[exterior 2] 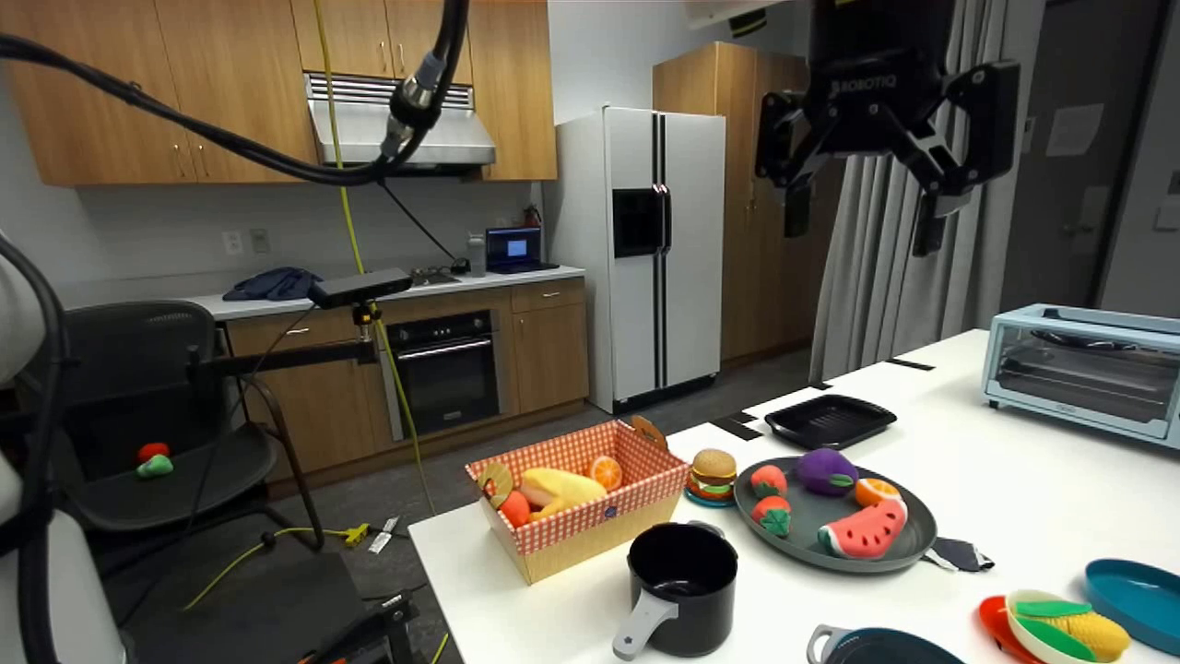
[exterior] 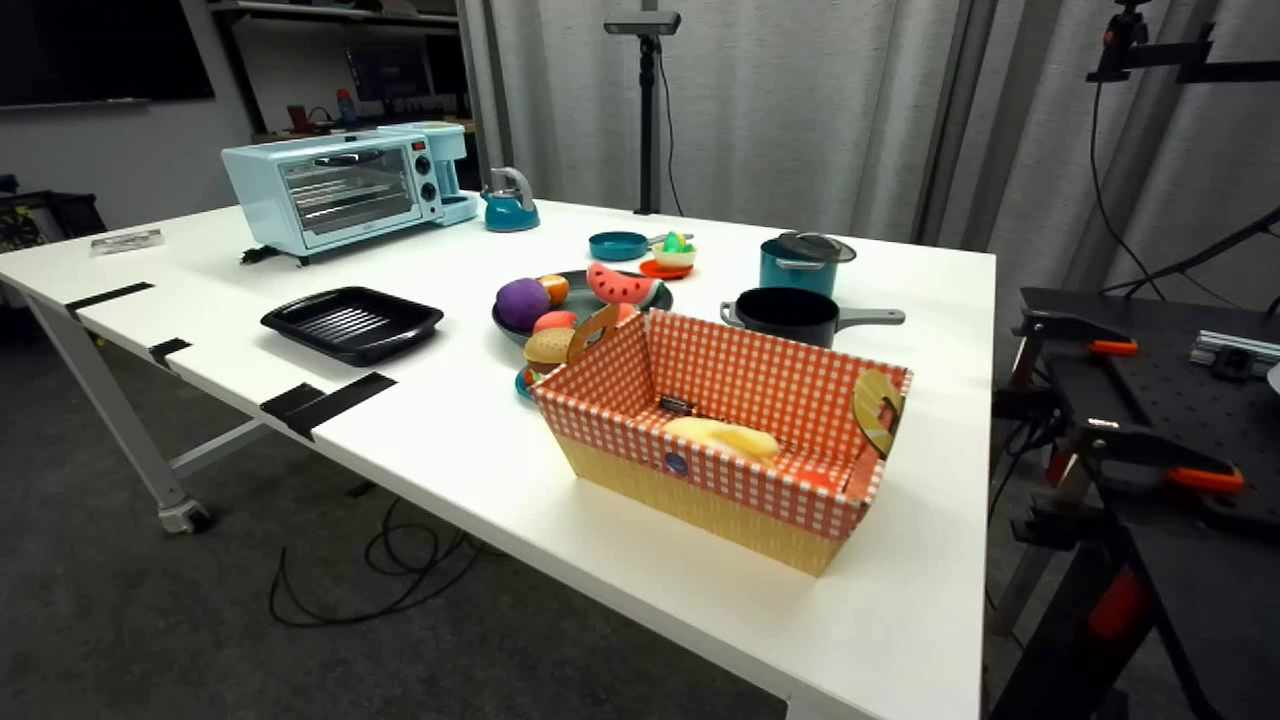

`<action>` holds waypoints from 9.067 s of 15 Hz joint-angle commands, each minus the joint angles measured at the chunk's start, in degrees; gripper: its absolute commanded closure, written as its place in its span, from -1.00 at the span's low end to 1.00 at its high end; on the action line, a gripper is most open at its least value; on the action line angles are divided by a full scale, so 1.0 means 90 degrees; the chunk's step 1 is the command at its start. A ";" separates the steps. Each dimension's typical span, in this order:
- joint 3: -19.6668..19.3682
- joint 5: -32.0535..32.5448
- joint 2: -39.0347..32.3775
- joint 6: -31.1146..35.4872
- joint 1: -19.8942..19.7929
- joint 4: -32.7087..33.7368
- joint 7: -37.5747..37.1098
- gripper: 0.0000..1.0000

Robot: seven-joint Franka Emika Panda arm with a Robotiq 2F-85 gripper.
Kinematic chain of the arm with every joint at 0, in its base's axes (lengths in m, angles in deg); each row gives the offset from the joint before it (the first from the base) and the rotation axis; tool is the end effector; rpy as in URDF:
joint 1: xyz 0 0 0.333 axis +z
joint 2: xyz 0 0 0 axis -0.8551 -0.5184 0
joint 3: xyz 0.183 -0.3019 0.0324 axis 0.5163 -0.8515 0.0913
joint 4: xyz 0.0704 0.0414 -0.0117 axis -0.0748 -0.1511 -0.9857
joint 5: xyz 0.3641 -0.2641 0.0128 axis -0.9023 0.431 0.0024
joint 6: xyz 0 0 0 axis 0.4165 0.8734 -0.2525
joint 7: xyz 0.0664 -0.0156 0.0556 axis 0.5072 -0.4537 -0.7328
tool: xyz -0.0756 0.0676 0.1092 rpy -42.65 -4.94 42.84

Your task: Transfer the lid from the blue pot to the black pot

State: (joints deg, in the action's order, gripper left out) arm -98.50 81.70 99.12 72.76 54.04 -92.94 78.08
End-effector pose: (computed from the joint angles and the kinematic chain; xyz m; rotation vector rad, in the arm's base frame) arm 0.5081 -0.1997 0.4686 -3.0587 0.1515 -0.2901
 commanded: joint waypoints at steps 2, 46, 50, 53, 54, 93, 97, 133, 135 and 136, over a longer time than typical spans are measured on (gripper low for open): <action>0.0141 -0.0046 -0.0016 -0.0022 -0.0155 0.0017 0.0036 -1.00; 0.0015 0.0030 -0.1985 0.1859 -0.1342 -0.0925 0.1959 -1.00; 0.0095 -0.0355 -0.2154 0.2607 -0.1415 -0.1173 0.2581 -1.00; 0.0174 -0.0654 -0.2332 0.2905 -0.1441 -0.1306 0.2974 -1.00; 0.0209 -0.0713 -0.2413 0.3025 -0.1451 -0.1349 0.3102 -1.00; 0.1195 -0.0628 -0.3743 0.3832 -0.2024 -0.0733 0.2921 -0.99; 0.1154 -0.0615 -0.3683 0.3871 -0.2038 -0.0944 0.2947 -0.81; 0.1650 -0.0431 -0.2738 0.3043 -0.1034 -0.1365 0.3157 0.92; 0.1705 -0.0399 -0.2749 0.3074 -0.0908 -0.1439 0.3174 0.92; 0.1738 -0.0373 -0.2747 0.3081 -0.0839 -0.1483 0.3165 0.92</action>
State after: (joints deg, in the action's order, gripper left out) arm -83.27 77.74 73.41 99.91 45.09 -104.62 105.80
